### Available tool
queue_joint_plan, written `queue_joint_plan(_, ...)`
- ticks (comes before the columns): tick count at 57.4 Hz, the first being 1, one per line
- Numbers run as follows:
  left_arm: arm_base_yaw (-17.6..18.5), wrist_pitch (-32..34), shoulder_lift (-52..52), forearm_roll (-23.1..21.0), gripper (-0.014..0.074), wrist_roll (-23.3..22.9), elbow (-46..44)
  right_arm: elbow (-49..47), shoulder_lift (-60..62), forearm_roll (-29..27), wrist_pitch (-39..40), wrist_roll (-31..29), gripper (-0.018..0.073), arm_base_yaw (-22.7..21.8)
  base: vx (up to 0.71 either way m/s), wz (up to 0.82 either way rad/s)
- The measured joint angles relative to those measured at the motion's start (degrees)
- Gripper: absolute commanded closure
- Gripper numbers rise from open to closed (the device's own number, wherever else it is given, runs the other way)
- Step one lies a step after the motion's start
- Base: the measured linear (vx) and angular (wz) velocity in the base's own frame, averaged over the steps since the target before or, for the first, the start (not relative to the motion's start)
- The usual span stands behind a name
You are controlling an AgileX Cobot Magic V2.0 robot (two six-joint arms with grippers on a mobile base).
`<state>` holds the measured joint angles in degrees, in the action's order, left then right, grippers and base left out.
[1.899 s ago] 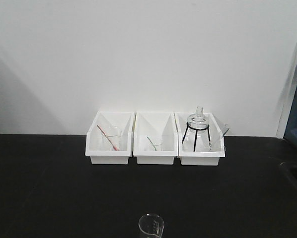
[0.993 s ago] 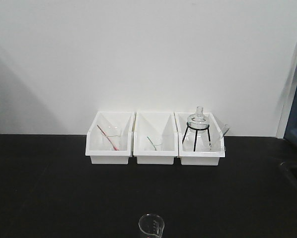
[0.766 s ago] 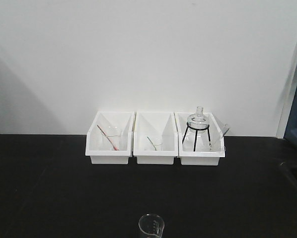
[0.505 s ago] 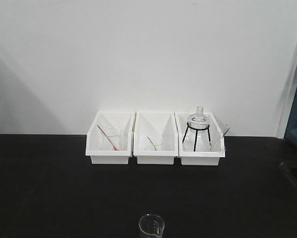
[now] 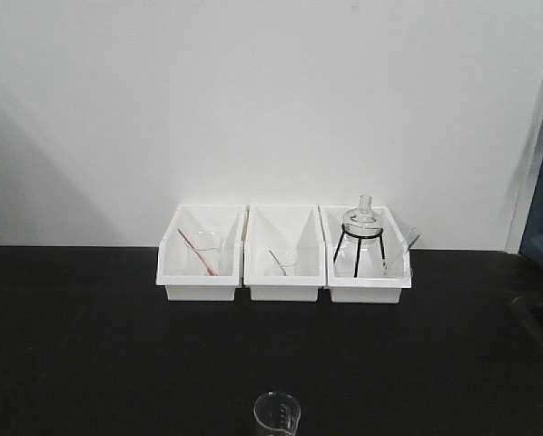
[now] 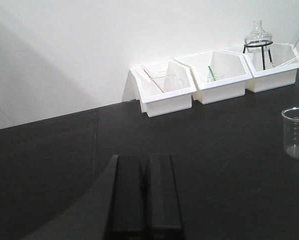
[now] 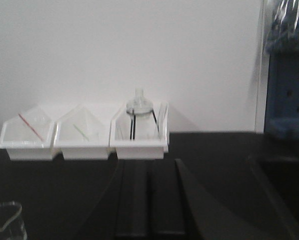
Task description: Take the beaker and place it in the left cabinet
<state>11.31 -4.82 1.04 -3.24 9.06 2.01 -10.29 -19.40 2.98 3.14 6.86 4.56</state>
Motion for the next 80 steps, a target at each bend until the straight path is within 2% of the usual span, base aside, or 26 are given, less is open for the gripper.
queue_joint_plan(13,0.0,0.0,0.0,0.0,0.0603,0.0,0.0,0.0,-12.04,0.0,-0.39,0.0,0.0449,0.0,0.0,0.0)
queue_joint_plan(23,0.0,0.0,0.0,0.0,0.0603,0.0,0.0,0.0,-20.75,0.0,2.3,0.0,0.0319,0.0,0.0,0.0)
queue_joint_plan(36,0.0,0.0,0.0,0.0,0.0603,0.0,0.0,0.0,-29.43,0.0,12.33,0.0,0.0078,0.0,0.0,0.0)
queue_joint_plan(47,0.0,0.0,0.0,0.0,0.0603,0.0,0.0,-0.1,-37.27,1.29,23.32,0.0,-0.0044,0.0,0.0,0.0)
queue_joint_plan(53,0.0,0.0,0.0,0.0,0.0603,0.0,0.0,-0.11,-42.72,7.37,27.55,0.65,-0.0074,0.0,0.0,0.0)
queue_joint_plan(67,0.0,0.0,0.0,0.0,0.0603,0.0,0.0,-1.84,-56.63,31.26,42.8,5.7,-0.0079,0.0,0.0,0.0)
queue_joint_plan(72,0.0,0.0,0.0,0.0,0.0603,0.0,0.0,-3.88,-61.42,36.15,47.16,6.58,-0.0079,0.12,0.0,0.0)
queue_joint_plan(80,0.0,0.0,0.0,0.0,0.0603,0.0,0.0,-7.64,-67.88,37.91,48.45,7.29,-0.0079,2.67,0.0,0.0)
